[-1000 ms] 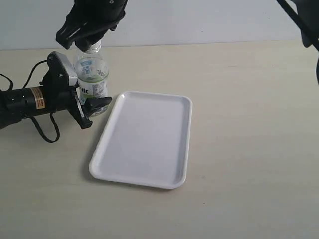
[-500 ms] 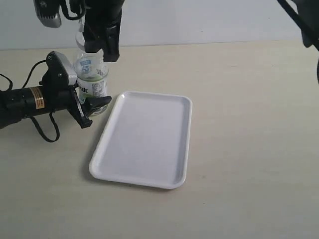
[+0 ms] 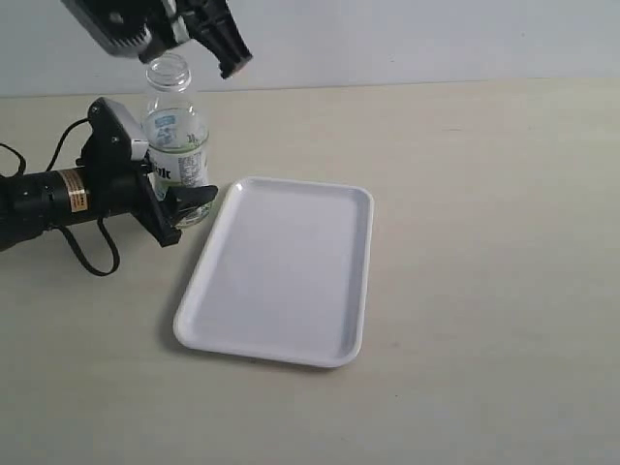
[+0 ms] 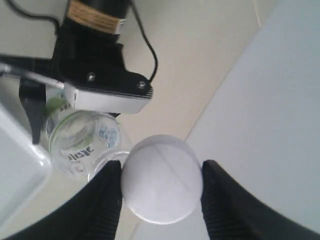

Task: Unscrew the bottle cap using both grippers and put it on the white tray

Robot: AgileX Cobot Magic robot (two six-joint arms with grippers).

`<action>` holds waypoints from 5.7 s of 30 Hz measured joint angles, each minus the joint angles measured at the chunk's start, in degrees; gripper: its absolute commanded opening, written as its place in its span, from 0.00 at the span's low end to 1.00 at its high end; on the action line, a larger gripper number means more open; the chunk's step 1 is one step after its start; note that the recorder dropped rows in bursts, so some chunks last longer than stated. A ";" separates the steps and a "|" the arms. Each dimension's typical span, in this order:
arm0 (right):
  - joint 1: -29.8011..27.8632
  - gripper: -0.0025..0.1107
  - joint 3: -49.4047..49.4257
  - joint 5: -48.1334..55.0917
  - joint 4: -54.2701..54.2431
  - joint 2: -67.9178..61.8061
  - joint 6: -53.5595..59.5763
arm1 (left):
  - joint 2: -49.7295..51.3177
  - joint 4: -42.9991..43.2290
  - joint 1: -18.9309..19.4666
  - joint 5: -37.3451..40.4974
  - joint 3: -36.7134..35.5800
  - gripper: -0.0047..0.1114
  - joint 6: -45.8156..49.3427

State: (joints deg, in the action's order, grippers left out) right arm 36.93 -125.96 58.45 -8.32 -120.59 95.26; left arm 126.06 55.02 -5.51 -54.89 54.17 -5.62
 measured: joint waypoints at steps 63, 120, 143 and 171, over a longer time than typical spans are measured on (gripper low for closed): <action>-5.62 0.66 32.39 -5.30 -2.56 -8.12 -73.95 | 0.00 -6.31 0.00 0.87 0.00 0.04 -12.96; -5.62 0.02 84.17 -32.70 -4.61 63.38 -78.92 | -28.36 -1.42 0.88 12.58 -26.80 0.04 -13.92; -5.62 0.02 96.19 -36.68 -6.52 84.39 -80.35 | -53.46 3.32 0.88 -8.79 -43.73 0.04 -24.38; -5.62 0.02 96.19 -36.64 -6.52 84.39 -80.45 | -118.47 -19.15 0.88 48.87 -53.99 0.04 -29.58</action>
State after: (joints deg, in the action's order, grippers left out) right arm 31.32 -29.77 21.82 -14.84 -36.20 14.81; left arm 7.59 35.87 -4.63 -6.02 0.18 -35.20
